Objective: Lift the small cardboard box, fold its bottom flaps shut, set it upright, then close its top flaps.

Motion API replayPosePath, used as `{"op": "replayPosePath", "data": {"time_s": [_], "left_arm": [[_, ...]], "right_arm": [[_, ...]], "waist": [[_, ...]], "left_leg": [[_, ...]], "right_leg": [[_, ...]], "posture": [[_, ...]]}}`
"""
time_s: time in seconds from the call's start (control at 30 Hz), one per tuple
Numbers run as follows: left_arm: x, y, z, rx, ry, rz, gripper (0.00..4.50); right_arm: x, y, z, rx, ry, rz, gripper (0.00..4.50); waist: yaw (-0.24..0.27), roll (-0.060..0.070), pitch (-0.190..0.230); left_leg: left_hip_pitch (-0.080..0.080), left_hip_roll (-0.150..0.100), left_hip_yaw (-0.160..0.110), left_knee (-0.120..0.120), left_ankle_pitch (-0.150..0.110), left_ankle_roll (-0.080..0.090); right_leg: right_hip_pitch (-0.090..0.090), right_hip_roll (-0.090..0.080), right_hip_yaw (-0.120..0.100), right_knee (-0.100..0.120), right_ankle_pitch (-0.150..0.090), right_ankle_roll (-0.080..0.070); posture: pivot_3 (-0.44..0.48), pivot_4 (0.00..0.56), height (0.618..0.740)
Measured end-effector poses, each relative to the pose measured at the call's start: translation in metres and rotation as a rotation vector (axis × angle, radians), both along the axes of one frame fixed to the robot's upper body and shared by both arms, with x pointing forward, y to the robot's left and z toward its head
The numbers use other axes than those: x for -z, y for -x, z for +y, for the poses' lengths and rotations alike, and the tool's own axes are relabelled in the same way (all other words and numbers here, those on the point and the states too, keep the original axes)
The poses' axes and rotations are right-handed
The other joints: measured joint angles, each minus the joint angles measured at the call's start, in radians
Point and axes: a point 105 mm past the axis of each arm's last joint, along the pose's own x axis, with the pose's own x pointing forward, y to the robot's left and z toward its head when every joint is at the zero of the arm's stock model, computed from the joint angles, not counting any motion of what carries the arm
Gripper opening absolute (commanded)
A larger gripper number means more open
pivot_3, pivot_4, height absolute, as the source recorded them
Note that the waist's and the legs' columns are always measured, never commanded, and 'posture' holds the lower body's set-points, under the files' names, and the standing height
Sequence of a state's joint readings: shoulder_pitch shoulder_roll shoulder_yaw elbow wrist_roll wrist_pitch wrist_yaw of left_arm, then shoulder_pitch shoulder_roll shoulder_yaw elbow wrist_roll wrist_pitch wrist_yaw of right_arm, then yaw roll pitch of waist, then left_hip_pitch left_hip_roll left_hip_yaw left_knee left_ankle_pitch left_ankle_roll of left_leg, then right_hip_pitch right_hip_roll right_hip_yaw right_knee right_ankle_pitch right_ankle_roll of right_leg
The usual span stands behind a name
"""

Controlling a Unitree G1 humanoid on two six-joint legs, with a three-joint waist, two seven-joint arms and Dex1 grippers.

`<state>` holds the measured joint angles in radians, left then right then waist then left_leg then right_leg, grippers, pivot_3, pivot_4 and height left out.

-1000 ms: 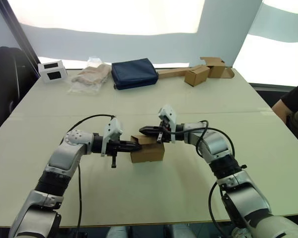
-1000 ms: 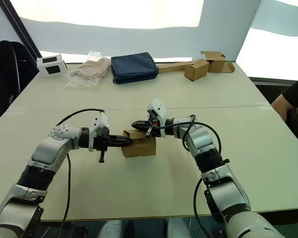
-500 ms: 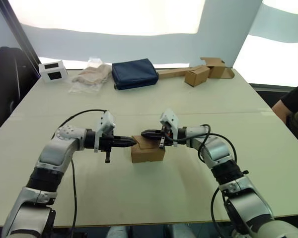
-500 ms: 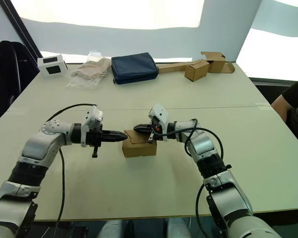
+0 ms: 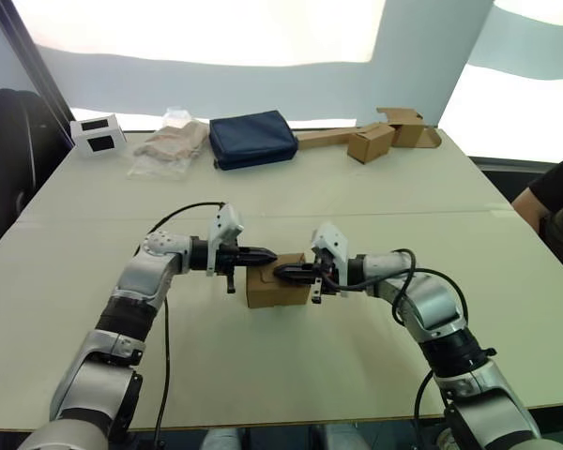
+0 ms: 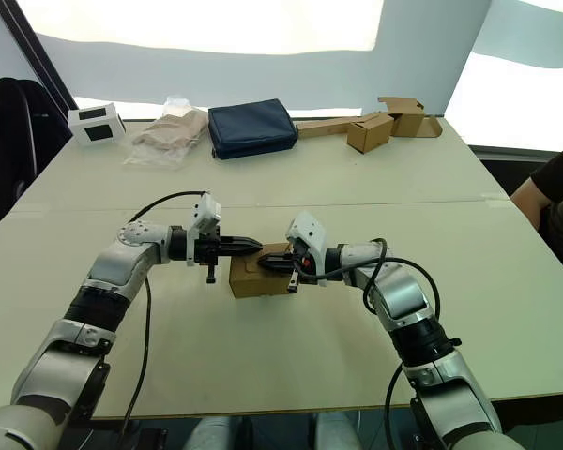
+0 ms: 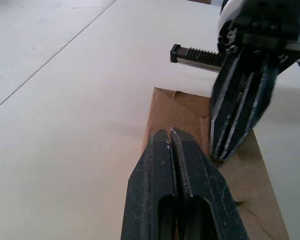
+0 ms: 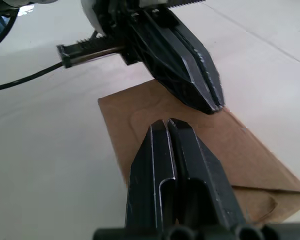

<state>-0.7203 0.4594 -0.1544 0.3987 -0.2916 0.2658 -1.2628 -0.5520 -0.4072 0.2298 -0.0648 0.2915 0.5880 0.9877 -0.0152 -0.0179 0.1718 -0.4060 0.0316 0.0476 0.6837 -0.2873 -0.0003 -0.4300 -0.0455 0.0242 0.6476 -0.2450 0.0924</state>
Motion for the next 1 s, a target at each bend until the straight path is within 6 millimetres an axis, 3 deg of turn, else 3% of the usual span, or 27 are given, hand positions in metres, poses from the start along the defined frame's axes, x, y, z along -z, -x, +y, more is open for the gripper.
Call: {"op": "replayPosePath", "data": {"time_s": [0.27,1.0], "left_arm": [[0.001,-0.001,-0.002,0.005,-0.001,-0.010,0.07],[-0.005,-0.004,-0.005,-0.022,0.041,0.016,0.07]], "right_arm": [[-0.012,0.025,0.001,-0.039,-0.005,-0.014,0.00],[0.001,0.003,0.001,0.029,0.058,-0.039,0.00]], "waist": [[0.002,0.000,0.000],[0.001,0.000,0.000]], "left_leg": [[0.000,0.000,-0.002,0.000,0.000,0.000],[0.000,0.000,-0.001,0.000,0.000,0.000]], "right_leg": [[0.000,0.000,0.000,0.000,0.000,0.000],[0.000,0.000,0.000,0.000,0.000,0.000]], "posture": [[0.000,0.150,0.740],[0.000,0.150,0.740]]}}
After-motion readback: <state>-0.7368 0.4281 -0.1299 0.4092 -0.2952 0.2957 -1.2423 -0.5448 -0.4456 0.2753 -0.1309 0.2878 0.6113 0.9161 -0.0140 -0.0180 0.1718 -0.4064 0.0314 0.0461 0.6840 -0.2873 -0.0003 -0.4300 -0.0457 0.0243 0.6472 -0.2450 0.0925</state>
